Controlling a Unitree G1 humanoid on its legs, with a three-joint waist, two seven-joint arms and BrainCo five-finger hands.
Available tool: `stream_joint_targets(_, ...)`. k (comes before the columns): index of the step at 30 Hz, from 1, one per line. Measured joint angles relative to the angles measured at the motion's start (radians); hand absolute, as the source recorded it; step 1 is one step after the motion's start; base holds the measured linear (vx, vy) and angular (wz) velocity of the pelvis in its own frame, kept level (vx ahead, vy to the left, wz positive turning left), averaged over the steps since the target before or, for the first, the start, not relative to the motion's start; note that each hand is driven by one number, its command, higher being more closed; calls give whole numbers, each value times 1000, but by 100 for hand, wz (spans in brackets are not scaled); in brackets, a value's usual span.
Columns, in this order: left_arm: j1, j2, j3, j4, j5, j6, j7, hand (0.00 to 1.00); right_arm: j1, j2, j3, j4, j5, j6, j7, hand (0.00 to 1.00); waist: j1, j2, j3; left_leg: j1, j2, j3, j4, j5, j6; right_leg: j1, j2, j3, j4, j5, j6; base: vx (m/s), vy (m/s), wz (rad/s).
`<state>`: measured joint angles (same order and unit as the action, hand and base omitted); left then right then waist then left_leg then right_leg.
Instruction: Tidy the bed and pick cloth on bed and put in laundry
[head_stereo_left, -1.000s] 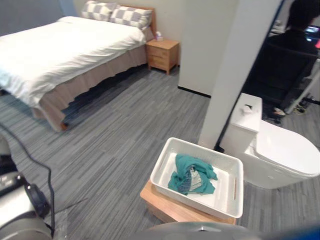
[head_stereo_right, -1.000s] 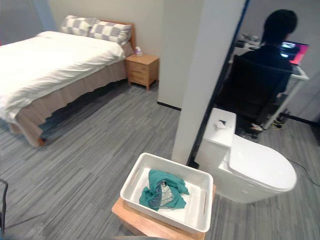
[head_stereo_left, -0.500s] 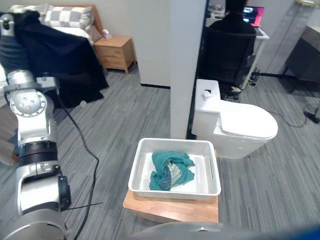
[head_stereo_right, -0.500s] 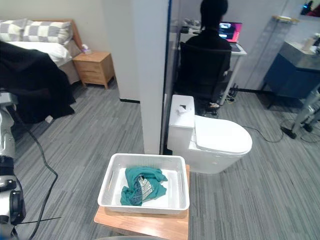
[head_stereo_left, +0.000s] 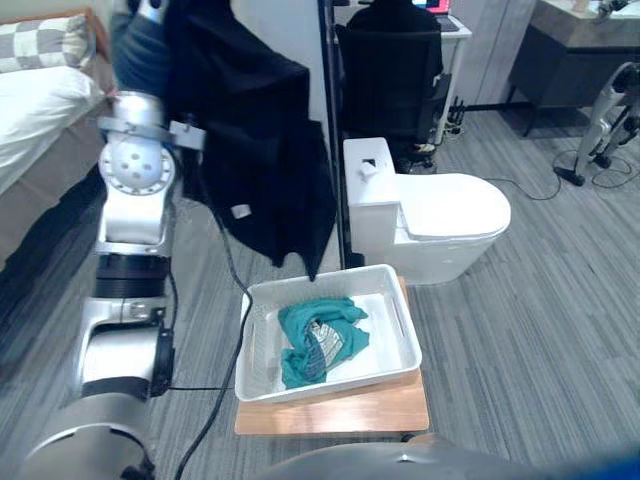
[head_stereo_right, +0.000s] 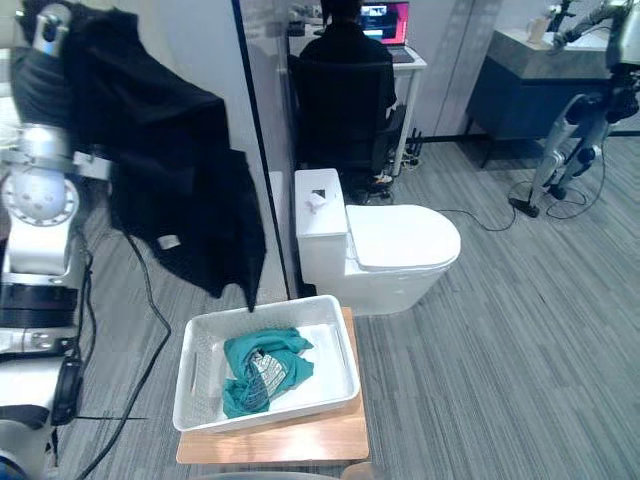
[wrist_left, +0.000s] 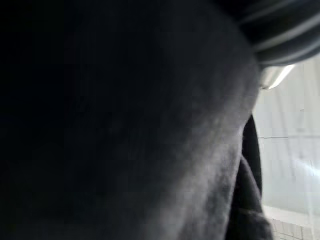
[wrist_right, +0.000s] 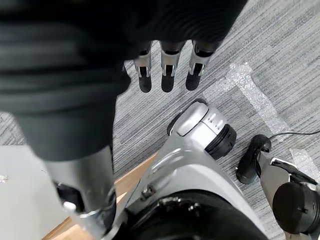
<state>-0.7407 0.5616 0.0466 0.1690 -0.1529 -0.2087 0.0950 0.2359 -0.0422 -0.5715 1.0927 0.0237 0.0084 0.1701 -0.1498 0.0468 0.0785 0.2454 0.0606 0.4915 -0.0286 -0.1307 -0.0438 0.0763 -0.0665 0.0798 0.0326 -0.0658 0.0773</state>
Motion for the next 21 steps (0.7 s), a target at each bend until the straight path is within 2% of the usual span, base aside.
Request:
stream_joint_targets(4, 12, -70, -16, 1, -65, 49, -30, 100, -1, 0, 12, -6, -1, 6, -5, 0, 4, -2, 11, -5, -1, 20, 0, -2, -1, -15, 4, 19, 0, 4, 2, 1, 11, -15)
stream_joint_targets(7, 76, -135, -58, 1, -73, 74, -57, 100, 0, 1, 29, -6, -1, 6, -17, 0, -4, -3, 13, -7, -1, 22, 0, -2, -1, -20, 4, 23, -1, 5, 2, 23, 5, -7)
stream_joint_targets(13, 206, -230, -154, 0, -60, 75, -136, 100, 3, 2, 60, -7, -7, 14, -27, 0, -8, 0, 17, -16, 4, 46, 4, -9, -8, -36, 10, 46, -9, 16, -1, 22, 2, -13)
stream_joint_targets(17, 227, -250, -195, -6, -60, 75, -181, 100, 4, 3, 70, -10, -7, 13, -29, 0, -9, 1, 18, -17, 8, 49, 12, -11, -9, -34, 12, 49, -15, 22, -3, 17, -5, -8)
stream_joint_targets(21, 278, -282, -243, -125, -63, 74, -223, 100, 5, 1, 78, -11, -5, 10, -51, 0, -3, 11, 23, -10, 9, 50, 16, -12, -11, -30, 14, 63, -15, 23, -3, 6, -5, -8)
